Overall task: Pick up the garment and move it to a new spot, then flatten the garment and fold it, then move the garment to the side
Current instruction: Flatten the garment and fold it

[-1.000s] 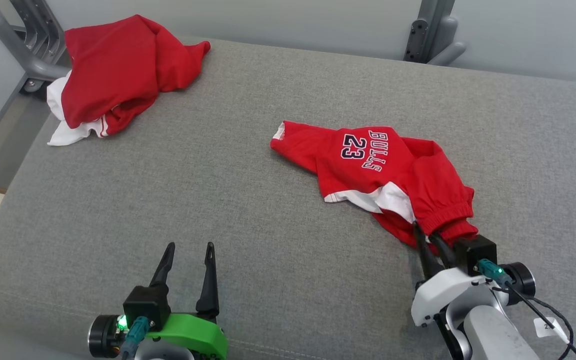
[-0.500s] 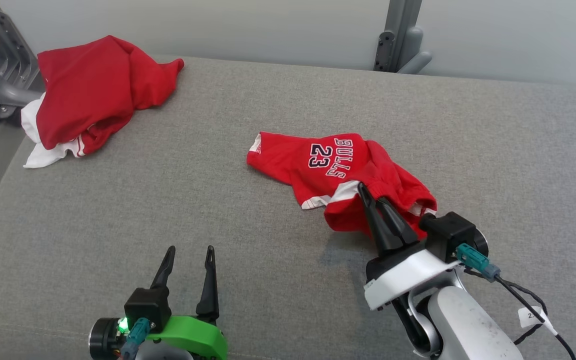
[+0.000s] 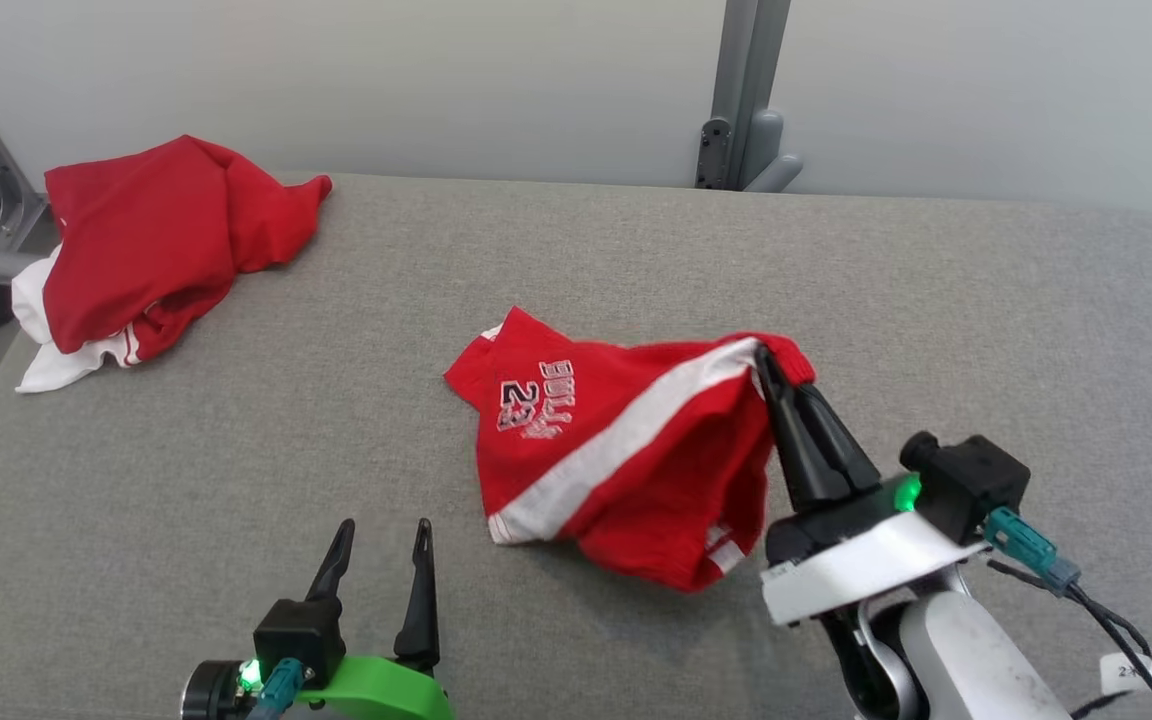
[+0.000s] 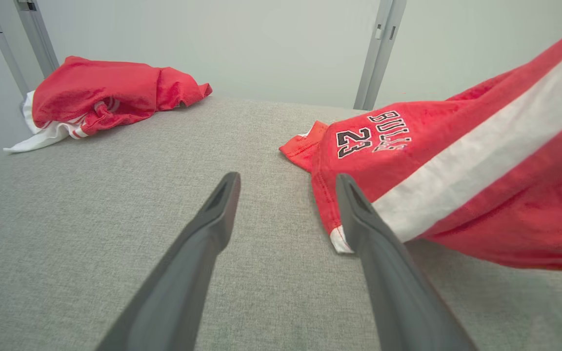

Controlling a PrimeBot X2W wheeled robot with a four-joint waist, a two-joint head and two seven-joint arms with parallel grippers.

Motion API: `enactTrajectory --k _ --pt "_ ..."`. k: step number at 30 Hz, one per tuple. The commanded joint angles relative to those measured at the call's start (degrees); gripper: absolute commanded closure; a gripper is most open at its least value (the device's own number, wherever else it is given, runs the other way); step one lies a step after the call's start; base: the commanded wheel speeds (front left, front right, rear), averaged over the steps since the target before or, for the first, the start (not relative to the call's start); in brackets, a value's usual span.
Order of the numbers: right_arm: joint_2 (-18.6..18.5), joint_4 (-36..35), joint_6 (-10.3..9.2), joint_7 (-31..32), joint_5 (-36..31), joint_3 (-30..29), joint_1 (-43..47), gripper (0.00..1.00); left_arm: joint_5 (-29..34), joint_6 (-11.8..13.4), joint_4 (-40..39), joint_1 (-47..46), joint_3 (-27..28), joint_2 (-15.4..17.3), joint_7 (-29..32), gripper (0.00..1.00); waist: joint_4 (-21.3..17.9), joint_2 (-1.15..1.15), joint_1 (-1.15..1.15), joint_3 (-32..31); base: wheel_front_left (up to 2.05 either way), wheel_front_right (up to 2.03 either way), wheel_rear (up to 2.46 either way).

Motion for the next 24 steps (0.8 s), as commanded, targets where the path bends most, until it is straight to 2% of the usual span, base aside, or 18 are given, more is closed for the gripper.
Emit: enactTrajectory --k 1,13,17,24 --pt "-0.24 1.66 0.00 0.76 -1.28 -1.92 1.81 1.00 0.40 -0.29 0.06 0.63 -0.20 0.10 -0.05 0.00 -0.77 0.00 0.00 -0.36 0.00 0.00 0.00" --pt "-0.65 15.86 0.00 1.09 -4.82 -13.81 7.62 1.00 0.28 -1.38 1.61 0.96 -1.53 0.10 -0.05 0.00 -2.45 0.00 0.00 0.42 0.00 0.00 0.00" --pt "-1.63 20.18 0.00 1.23 -7.37 -15.23 7.10 1.00 -0.19 -2.36 3.50 -0.14 -3.15 0.10 -0.06 0.00 -3.22 0.00 0.00 0.88 0.00 0.00 0.00" --pt "-3.56 25.51 0.00 0.71 -7.37 -15.62 5.88 1.00 -1.72 -3.38 6.97 -3.22 -5.95 0.12 -0.05 0.00 -4.71 0.00 0.00 2.64 0.00 0.00 0.00"
